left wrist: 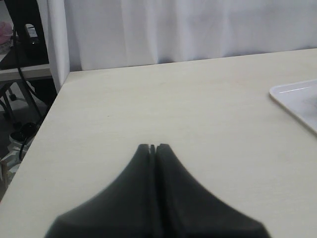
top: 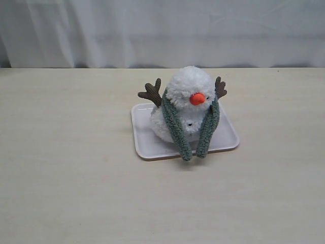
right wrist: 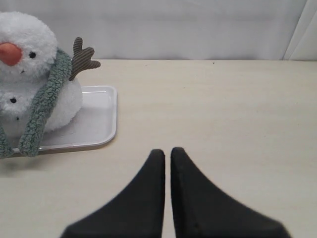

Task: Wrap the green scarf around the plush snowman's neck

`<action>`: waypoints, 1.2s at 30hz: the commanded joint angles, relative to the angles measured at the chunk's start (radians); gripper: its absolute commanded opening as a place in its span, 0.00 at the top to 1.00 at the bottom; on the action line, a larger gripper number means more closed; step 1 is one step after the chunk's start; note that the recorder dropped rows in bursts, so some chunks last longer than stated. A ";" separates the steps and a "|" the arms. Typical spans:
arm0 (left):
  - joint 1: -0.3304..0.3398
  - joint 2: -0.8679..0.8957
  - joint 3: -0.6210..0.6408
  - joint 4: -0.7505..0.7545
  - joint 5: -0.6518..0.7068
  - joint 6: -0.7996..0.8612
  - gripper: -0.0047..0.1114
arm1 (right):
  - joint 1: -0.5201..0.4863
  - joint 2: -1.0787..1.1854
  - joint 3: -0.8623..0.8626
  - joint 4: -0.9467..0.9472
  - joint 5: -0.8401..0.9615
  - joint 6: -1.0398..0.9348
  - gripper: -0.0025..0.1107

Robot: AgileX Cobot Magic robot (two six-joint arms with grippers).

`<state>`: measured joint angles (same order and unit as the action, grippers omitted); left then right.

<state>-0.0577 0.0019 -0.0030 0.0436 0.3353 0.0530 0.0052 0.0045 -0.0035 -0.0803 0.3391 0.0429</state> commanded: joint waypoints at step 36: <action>-0.003 -0.002 0.003 -0.002 -0.012 -0.002 0.96 | -0.003 -0.004 0.004 0.020 0.004 -0.005 0.94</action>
<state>-0.0577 0.0019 -0.0030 0.0436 0.3353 0.0530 0.0052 0.0045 -0.0035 -0.0622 0.3418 0.0429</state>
